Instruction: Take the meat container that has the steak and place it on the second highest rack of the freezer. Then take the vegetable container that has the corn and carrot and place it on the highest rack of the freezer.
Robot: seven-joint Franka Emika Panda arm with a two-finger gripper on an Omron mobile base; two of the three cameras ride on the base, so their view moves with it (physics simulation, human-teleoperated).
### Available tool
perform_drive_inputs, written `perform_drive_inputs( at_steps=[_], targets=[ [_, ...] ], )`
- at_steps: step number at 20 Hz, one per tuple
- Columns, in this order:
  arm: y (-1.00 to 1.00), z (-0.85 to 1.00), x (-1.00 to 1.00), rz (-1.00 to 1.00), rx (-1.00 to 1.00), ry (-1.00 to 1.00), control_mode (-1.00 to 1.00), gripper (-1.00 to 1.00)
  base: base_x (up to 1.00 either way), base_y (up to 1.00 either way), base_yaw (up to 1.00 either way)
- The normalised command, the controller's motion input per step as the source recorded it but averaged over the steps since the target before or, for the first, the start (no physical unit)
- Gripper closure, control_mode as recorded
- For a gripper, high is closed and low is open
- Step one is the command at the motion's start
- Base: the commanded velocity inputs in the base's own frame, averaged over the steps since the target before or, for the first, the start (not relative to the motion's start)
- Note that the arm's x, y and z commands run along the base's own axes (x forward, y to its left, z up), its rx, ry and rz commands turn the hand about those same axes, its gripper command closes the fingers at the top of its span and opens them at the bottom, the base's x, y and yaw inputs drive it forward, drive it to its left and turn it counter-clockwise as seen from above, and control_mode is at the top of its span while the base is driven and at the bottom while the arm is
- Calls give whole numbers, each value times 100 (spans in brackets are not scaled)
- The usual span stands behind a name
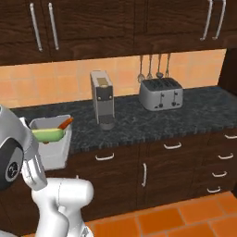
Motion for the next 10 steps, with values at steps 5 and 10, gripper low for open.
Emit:
perform_drive_inputs(
  at_steps=[5,10],
  targets=[
    [0,0,0,0,0,0,100,100,-15,0,-81],
    [0,0,0,0,0,0,100,100,0,0,-89]
  ],
)
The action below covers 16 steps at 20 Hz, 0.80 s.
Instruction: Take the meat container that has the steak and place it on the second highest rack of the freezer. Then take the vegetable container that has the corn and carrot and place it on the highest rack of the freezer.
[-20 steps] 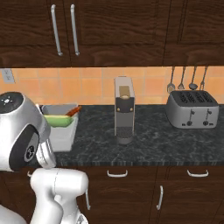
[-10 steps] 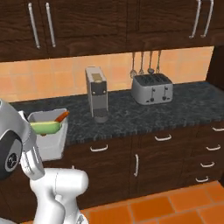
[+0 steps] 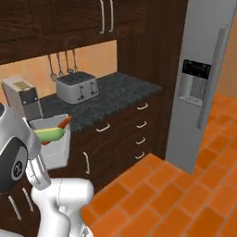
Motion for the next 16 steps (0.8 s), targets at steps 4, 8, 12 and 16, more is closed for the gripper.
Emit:
perform_drive_inputs(
  at_steps=[4,8,12,16],
  targets=[
    [0,0,0,0,0,0,100,100,0,0,-85],
    [0,0,0,0,0,0,100,100,15,-5,-71],
    [0,0,0,0,0,0,100,100,78,-15,-41],
    [0,0,0,0,0,0,100,100,100,-22,-19]
  ],
)
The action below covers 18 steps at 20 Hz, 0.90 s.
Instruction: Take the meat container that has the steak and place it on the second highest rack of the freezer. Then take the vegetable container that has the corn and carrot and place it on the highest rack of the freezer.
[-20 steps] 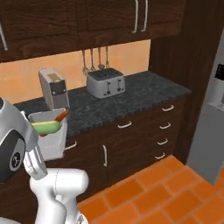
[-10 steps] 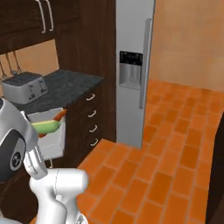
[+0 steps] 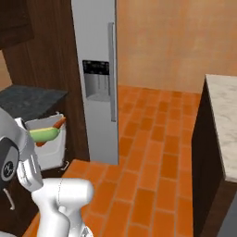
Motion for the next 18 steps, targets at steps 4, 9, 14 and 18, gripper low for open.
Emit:
perform_drive_inputs(
  at_steps=[4,9,14,18],
  targets=[
    [0,0,0,0,0,0,100,100,94,-62,-8],
    [0,0,0,0,0,0,100,100,86,-62,-7],
    [0,0,0,0,0,0,100,100,92,-34,-19],
    [0,0,0,0,0,0,100,100,78,-44,-23]
  ],
)
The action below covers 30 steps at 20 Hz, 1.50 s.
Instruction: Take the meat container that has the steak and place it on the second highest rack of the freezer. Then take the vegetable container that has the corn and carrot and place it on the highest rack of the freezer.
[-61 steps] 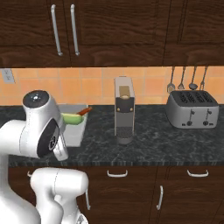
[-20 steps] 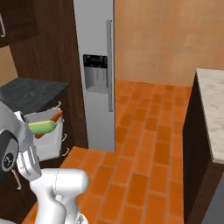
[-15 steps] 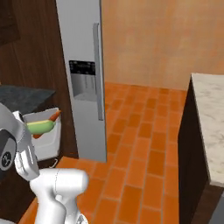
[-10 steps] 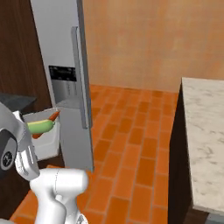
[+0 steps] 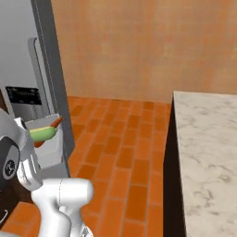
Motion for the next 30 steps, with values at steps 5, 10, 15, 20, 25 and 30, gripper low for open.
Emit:
perform_drive_inputs(
  at_steps=[5,10,15,20,25,30],
  targets=[
    [0,0,0,0,0,0,100,100,76,-44,-17],
    [0,0,0,0,0,0,100,100,100,-36,-1],
    [0,0,0,0,0,0,100,100,100,-39,2],
    [0,0,0,0,0,0,100,100,100,-7,22],
    [0,0,0,0,0,0,100,100,100,0,31],
    [0,0,0,0,0,0,100,100,92,0,53]
  ],
)
